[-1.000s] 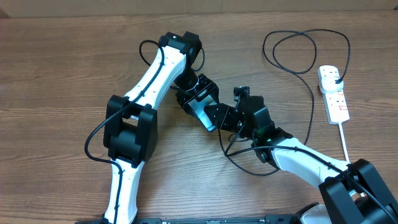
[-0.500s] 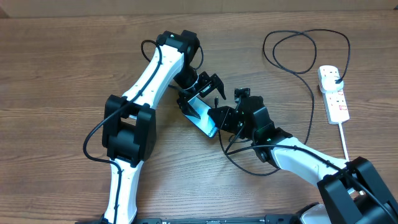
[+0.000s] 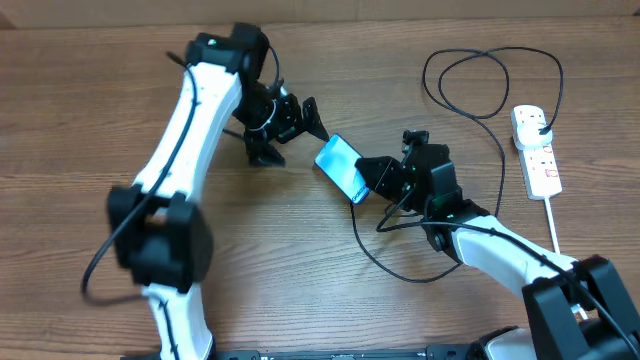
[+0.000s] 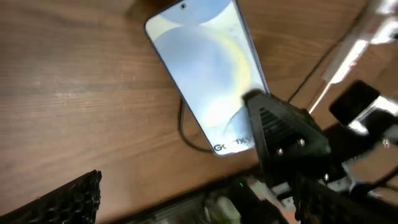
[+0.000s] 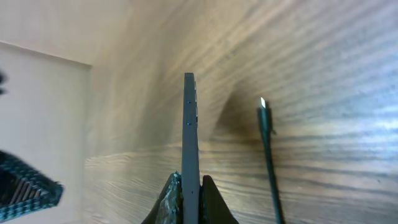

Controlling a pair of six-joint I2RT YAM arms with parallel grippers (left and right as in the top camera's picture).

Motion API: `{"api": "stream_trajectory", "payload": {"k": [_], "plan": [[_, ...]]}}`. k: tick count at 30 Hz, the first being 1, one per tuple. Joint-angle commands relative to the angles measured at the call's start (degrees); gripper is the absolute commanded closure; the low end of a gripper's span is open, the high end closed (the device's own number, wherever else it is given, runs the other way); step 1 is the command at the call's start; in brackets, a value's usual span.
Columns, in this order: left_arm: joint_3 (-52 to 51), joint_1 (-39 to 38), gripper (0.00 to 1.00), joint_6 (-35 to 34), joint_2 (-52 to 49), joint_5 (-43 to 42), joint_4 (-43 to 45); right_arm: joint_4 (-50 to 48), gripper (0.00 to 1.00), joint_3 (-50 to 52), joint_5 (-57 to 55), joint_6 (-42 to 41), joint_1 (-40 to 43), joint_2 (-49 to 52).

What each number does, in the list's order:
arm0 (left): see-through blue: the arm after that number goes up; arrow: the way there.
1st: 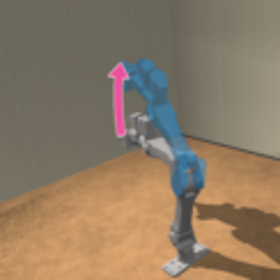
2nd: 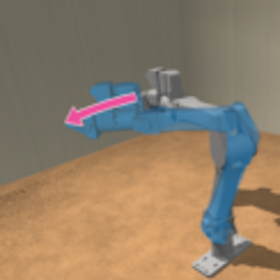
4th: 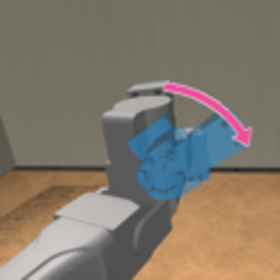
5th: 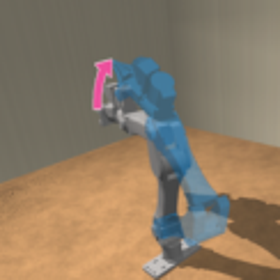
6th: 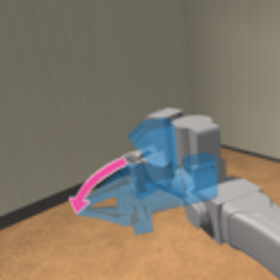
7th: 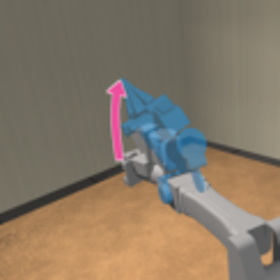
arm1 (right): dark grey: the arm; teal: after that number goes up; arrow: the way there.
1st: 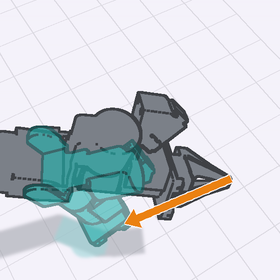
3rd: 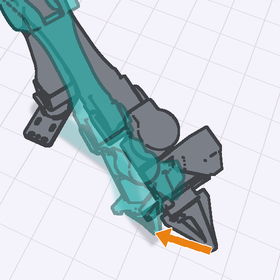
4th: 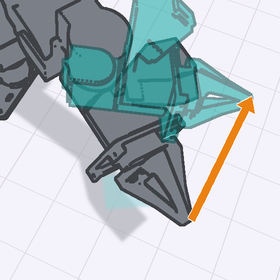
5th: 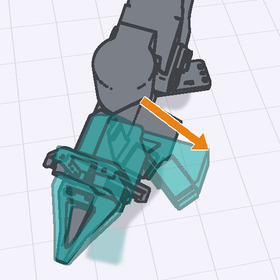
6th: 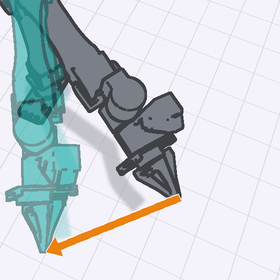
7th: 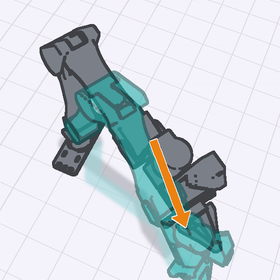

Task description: Plug charger to phone and switch on socket

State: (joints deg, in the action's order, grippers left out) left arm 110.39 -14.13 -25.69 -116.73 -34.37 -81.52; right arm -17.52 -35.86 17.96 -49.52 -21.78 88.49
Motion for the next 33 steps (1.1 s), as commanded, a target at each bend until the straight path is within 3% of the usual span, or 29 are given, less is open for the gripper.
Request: {"api": "stream_trajectory", "payload": {"k": [1, 7, 11, 15, 19, 21, 33], "plan": [[-8.87, -0.87, 0.00, 1.64, 8.59, 2.82, 4.79, -1.49, 0.96, -1.40, 2.19, -1.70, 1.95, -4.26], [-34.60, 0.15, 0.00, -4.76, 23.82, 0.72, 26.56, -3.34, 0.96, -1.40, 10.82, -8.59, 6.08, -4.70], [-50.69, 0.48, 0.00, -12.33, 30.27, -4.70, 46.97, -4.74, 0.96, -1.40, 11.98, -13.79, 6.32, -4.70], [-63.63, 0.46, 0.00, -25.70, 31.15, -11.04, 73.79, -5.14, 0.96, -1.40, 11.98, -18.21, 6.10, -4.63], [-72.19, 0.09, 0.01, -39.74, 30.03, -11.56, 101.07, -5.22, 0.96, -1.38, 12.20, -19.74, 6.08, -4.20], [-74.16, -0.39, 0.00, -44.22, 29.49, -10.08, 109.85, -5.18, 0.96, -1.38, 12.17, -19.76, 6.01, -4.13], [-74.62, -1.81, 0.00, -54.23, 27.76, -2.14, 112.61, -13.66, 0.96, -1.38, 10.08, -22.32, 2.10, -1.42]]}}
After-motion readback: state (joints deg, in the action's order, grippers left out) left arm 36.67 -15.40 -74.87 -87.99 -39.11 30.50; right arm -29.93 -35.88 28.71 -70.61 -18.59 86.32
